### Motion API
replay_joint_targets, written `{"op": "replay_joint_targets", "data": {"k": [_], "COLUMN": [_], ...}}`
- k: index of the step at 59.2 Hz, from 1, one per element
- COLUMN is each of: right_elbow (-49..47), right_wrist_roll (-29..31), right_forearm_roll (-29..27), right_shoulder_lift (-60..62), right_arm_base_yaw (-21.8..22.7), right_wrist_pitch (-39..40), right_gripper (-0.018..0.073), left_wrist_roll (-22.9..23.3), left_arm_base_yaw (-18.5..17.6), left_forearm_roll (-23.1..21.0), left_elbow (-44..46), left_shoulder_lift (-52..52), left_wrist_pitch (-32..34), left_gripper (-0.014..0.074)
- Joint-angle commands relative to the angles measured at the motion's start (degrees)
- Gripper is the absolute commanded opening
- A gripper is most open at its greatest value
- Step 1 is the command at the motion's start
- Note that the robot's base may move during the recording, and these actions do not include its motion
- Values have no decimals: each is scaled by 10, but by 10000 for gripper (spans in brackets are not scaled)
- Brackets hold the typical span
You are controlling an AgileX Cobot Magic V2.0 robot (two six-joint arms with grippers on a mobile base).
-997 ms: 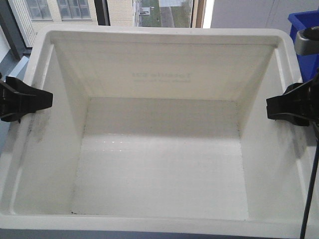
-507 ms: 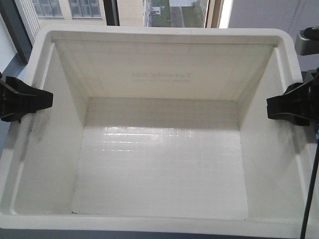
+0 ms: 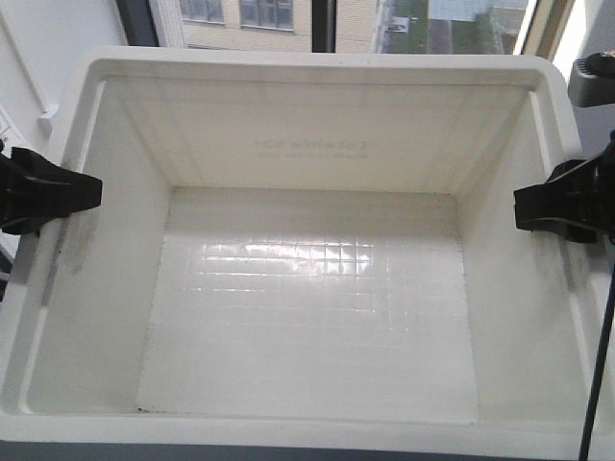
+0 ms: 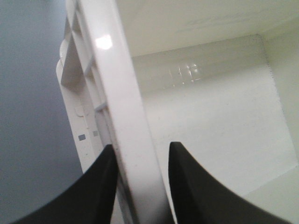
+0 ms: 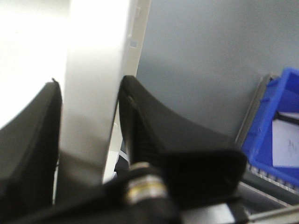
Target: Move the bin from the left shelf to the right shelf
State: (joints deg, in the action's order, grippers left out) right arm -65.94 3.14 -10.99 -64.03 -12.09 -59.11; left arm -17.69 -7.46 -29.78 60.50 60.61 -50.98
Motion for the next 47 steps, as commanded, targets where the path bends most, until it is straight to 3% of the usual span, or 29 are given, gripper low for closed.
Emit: {"op": "replay_joint_targets", "data": {"k": [1, 47], "right_elbow": [-26, -26], "right_wrist_roll": [19, 19], "right_forearm_roll": [-49, -49], "right_shoulder_lift": [17, 17], "right_arm_base_yaw": [-4, -4], "right_wrist_pitch": [68, 68], "right_gripper": [-4, -4], "left_wrist_roll": [-21, -21], "left_arm_base_yaw": [-7, -7], "left_forearm_roll": [-66, -66], "left_elbow": [28, 28], "left_shoulder_lift": [-14, -14], "left_wrist_pitch": [29, 29], "left_gripper": [-4, -4]}}
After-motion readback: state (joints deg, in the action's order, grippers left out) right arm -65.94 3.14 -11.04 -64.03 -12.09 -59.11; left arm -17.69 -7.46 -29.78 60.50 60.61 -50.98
